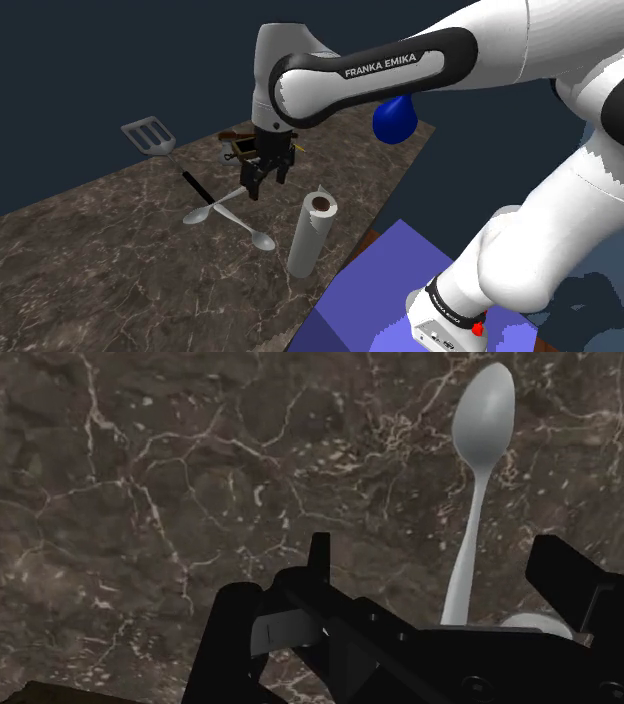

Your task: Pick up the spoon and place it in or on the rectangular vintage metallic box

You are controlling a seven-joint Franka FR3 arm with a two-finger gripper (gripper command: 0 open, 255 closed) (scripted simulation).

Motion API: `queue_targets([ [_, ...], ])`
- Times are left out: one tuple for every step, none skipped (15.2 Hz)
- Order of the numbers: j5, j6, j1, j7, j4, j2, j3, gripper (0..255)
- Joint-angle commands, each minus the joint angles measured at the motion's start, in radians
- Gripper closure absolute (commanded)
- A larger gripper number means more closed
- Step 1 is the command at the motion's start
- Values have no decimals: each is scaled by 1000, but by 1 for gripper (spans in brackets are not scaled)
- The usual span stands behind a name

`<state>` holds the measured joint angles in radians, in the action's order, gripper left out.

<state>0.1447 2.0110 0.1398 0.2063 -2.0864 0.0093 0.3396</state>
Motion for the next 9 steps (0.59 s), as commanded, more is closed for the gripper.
queue_targets([
  [-3,22,14,22,38,67,14,0],
  [-6,31,22,34,62,102,20,0],
  [-9,38,31,45,87,138,25,0],
  [-14,45,40,57,113,174,30,0],
  [-17,50,48,66,136,204,33,0],
  [-18,63,50,67,128,209,33,0],
  [-19,76,52,68,120,214,34,0],
  [-20,88,53,69,113,219,34,0],
  [-21,101,55,69,106,225,34,0],
])
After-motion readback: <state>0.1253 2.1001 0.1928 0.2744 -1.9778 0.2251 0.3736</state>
